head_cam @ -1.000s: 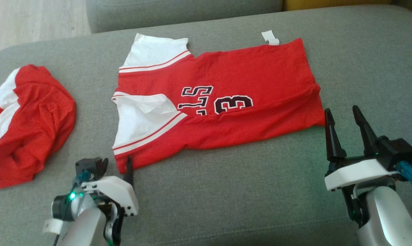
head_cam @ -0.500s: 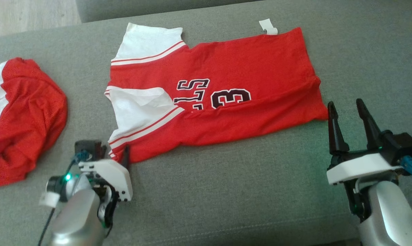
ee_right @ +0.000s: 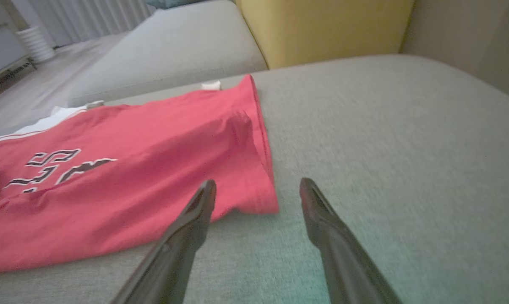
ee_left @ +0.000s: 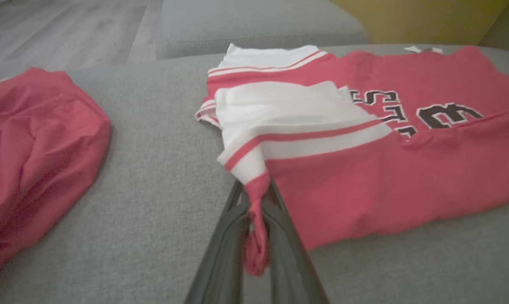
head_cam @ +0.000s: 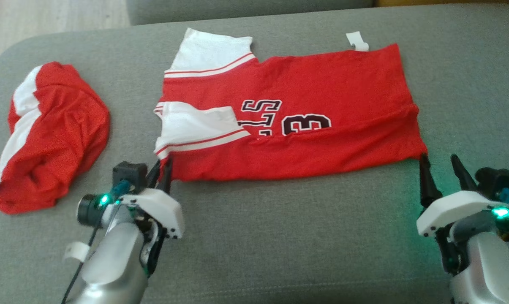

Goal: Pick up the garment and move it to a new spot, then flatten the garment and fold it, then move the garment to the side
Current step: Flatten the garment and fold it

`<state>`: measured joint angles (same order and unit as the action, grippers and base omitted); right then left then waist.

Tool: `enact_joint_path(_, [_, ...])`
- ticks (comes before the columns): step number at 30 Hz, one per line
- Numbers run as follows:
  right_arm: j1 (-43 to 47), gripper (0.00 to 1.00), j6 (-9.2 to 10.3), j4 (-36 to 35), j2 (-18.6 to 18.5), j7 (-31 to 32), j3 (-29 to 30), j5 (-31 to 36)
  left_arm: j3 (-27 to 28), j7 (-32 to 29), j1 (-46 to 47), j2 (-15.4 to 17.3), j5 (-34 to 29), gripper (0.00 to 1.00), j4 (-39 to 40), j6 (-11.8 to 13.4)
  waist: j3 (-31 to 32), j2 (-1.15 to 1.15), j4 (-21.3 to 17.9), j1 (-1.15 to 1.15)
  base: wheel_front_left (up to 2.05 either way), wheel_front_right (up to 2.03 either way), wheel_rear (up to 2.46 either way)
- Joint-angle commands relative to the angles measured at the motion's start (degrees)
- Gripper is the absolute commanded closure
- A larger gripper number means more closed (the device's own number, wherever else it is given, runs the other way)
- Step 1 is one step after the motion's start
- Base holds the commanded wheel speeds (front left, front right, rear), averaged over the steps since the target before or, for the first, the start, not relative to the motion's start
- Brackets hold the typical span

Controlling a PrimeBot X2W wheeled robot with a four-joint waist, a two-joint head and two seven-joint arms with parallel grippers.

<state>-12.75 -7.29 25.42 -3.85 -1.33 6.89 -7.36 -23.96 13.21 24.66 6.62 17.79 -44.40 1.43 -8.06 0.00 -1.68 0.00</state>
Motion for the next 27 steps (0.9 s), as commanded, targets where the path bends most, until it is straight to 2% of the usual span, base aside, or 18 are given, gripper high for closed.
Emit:
enact_joint_path(1, [-3.26,0.00,-0.20,-0.30,0.38,1.11,0.16,-0.41,0.84,0.90,1.49,0.69,-0.84,1.00,3.16,-0.02,0.41,0.00,0.93,0.00,0.00,0.00,0.00])
enact_joint_path(8, [-7.87,0.00,-0.20,6.83,0.92,5.32,5.35,0.03,-1.29,0.83,0.22,0.52,-2.24,1.00,9.63,0.25,-0.24,0.00,2.61,0.00,0.00,0.00,0.00])
enact_joint_path(20, [-15.96,0.00,-0.20,16.88,0.96,5.52,8.66,0.31,-2.25,-1.35,-0.08,1.70,-2.33,1.00,15.75,0.81,-3.45,0.00,3.40,0.00,0.00,0.00,0.00])
enact_joint_path(21, [-16.94,0.05,-0.20,18.52,0.96,5.36,8.53,0.67,-2.24,-1.71,0.01,2.00,-2.29,1.00,16.40,0.97,-3.93,0.00,3.36,0.00,0.00,0.00,0.00])
enact_joint_path(22, [-17.36,0.53,-0.20,19.19,0.96,5.07,8.58,0.94,-2.23,-1.85,0.05,2.17,-2.26,1.00,16.66,1.02,-4.12,0.00,3.33,0.00,0.00,0.00,0.00])
enact_joint_path(23, [-17.74,0.82,-0.20,19.89,0.96,4.85,8.68,1.05,-2.23,-1.99,0.08,2.34,-2.22,1.00,16.89,1.06,-4.25,0.00,3.31,0.00,0.00,0.00,0.00])
enact_joint_path(24, [-18.11,1.00,-0.20,20.64,0.97,4.71,8.60,0.85,-2.21,-2.12,0.10,2.52,-2.19,1.00,17.08,1.09,-4.34,0.00,3.27,0.00,0.00,0.00,0.00])
enact_joint_path(27, [-18.85,1.00,-0.20,22.53,0.97,3.90,7.97,0.39,-2.13,-2.51,-0.05,3.11,-2.05,1.00,17.38,1.28,-4.20,0.00,2.98,0.00,0.00,0.00,0.00])
